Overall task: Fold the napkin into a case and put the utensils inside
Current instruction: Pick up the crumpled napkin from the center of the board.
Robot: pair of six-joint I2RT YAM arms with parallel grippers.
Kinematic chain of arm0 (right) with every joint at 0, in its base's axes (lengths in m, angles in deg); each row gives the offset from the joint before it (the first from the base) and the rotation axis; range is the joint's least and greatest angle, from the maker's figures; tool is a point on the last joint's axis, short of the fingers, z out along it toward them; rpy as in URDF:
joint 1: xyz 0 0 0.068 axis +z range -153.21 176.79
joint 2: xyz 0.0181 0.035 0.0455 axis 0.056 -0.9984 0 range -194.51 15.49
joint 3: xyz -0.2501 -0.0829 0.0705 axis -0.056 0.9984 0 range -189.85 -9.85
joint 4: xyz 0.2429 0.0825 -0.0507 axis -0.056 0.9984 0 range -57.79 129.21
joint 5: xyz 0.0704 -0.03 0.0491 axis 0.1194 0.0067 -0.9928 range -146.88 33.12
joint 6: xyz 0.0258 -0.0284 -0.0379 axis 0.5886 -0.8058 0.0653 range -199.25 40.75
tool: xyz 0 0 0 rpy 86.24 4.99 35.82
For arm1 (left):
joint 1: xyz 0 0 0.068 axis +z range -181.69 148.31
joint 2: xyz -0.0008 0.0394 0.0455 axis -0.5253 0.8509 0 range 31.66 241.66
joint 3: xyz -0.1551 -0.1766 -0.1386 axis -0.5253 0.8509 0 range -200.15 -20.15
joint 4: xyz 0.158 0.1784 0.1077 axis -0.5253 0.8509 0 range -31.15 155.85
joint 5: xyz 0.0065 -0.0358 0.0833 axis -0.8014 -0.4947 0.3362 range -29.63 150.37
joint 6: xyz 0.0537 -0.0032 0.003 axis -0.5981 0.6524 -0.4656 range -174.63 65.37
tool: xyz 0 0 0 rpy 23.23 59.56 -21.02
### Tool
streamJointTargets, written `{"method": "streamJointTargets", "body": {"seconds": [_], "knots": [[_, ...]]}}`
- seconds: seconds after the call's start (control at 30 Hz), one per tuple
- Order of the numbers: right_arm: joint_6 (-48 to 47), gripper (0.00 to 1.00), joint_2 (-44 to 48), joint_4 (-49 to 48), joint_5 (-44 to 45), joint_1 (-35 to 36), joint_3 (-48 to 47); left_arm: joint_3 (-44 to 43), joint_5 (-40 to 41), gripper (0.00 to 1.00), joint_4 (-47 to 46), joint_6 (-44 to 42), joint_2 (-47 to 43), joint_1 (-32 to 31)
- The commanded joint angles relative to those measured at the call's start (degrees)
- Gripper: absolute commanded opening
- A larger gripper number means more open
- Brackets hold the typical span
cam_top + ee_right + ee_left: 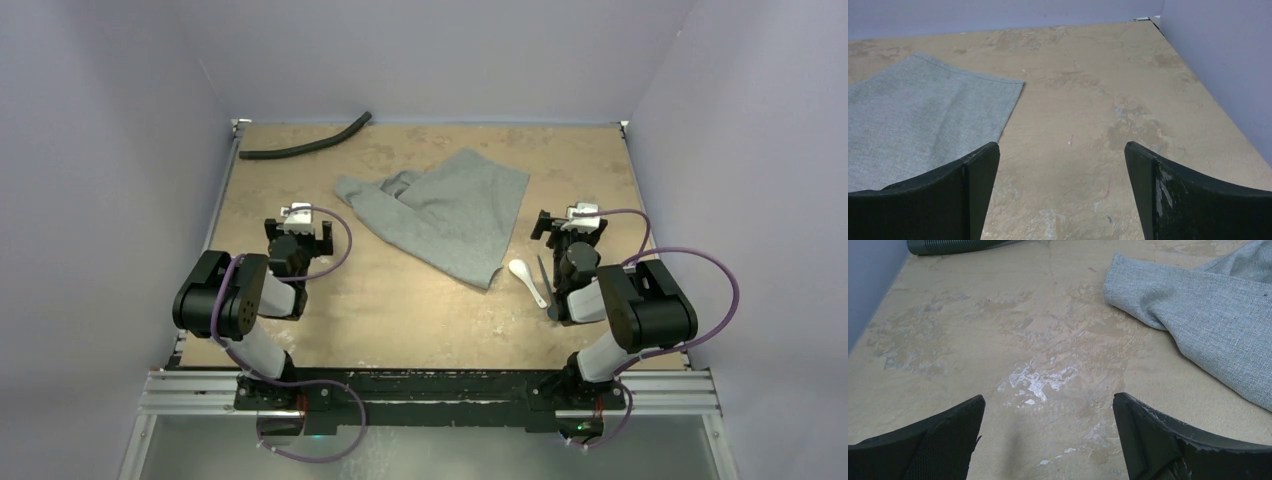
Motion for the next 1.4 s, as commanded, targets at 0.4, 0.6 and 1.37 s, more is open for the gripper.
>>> {"method": "streamJointTargets", "body": {"seconds": [0.4,0.6,1.37], "knots": [[3.5,0.99,1.4,-2.4,7.3,-0.4,-2.2,-4.3,-4.3,0.98,8.0,-0.1,-4.3,0.5],[1.1,0.99,9.1,2.4,9.8,-0.2,-2.3,-27.0,-12.7,0.99,51.7,-2.2,-11.5,0.6],[46.5,0.99,27.2,87.2,-16.0,13.6,-23.2,-68.1,-24.6,0.99,94.6,-10.9,10.9,0.1]]}}
